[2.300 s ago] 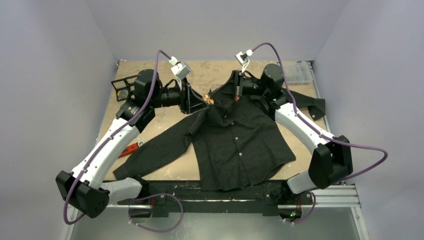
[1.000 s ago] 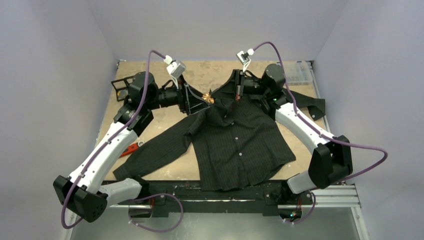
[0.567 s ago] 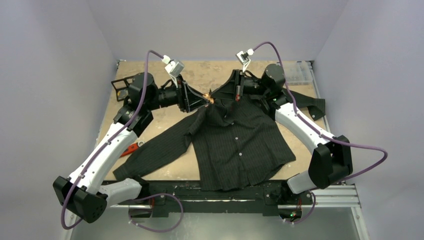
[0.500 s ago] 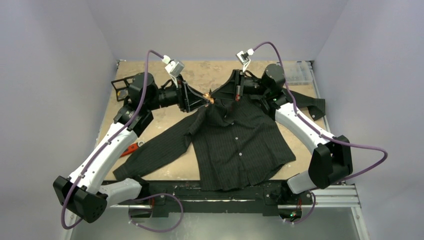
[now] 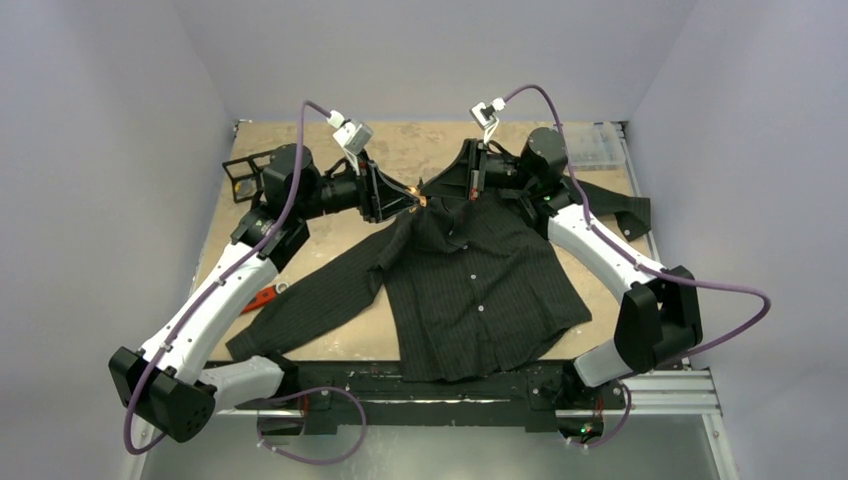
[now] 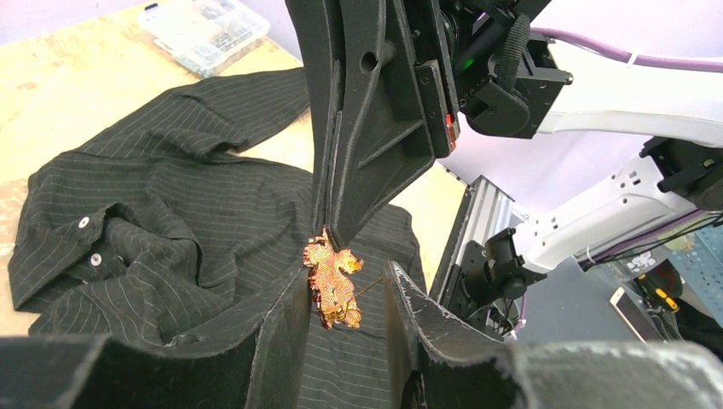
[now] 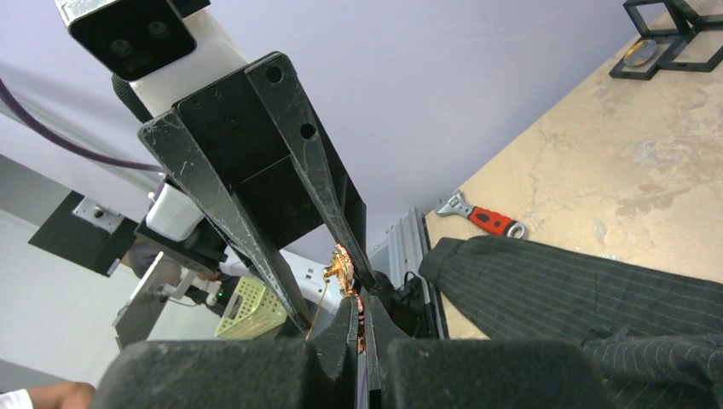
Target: Remove the brooch from the garment
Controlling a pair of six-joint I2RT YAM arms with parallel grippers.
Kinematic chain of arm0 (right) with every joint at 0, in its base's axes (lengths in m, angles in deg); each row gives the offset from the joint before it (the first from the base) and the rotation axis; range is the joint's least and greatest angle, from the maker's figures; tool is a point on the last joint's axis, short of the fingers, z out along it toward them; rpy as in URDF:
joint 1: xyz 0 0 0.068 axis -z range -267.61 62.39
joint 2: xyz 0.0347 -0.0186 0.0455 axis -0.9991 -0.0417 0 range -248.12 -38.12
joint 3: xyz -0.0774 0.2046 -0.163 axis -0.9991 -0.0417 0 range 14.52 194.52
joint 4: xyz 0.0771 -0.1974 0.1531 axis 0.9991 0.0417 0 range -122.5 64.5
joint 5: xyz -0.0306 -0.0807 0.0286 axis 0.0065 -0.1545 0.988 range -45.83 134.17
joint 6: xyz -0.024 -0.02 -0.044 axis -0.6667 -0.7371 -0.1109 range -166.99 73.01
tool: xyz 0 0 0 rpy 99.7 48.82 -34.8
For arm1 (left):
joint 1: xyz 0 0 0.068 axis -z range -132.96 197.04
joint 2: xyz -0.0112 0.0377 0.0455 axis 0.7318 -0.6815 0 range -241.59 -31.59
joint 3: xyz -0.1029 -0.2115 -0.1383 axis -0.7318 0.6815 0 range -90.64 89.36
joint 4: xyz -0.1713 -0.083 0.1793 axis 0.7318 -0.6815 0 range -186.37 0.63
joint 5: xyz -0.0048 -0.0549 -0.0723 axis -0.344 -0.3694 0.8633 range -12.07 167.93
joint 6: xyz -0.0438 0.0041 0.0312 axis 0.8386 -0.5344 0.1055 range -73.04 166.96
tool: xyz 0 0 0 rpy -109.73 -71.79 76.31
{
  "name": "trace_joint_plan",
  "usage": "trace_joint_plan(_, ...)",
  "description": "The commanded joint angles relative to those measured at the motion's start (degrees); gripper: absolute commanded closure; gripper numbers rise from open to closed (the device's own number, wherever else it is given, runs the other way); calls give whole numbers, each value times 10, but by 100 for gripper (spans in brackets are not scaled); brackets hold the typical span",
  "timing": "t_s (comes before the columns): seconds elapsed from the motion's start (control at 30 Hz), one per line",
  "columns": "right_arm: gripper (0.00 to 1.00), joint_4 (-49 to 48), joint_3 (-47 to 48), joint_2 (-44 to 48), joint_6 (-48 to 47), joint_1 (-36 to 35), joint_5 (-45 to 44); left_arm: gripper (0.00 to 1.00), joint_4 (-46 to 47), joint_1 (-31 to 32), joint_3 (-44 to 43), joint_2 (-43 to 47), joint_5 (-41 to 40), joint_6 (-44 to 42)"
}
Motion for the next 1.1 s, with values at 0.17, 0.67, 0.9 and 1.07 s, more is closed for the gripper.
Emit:
trace_joint_plan(0.17,100,-28,8,-7,11,1,-9,67,-1,9,-15,-4,-4,-31)
trace_joint_plan(0.67,100,-30,12,-11,13,1,-10,78,-12,9,-31,-24,-37,-24)
trace_joint_plan(0.9,100,-28,15,-13,11,1,-14,80,-32,9,-40,-28,-55,-33)
trace_joint_plan(1.07,100,-28,19,-18,10,0,-15,80,-40,10,-46,-33,-48,-41)
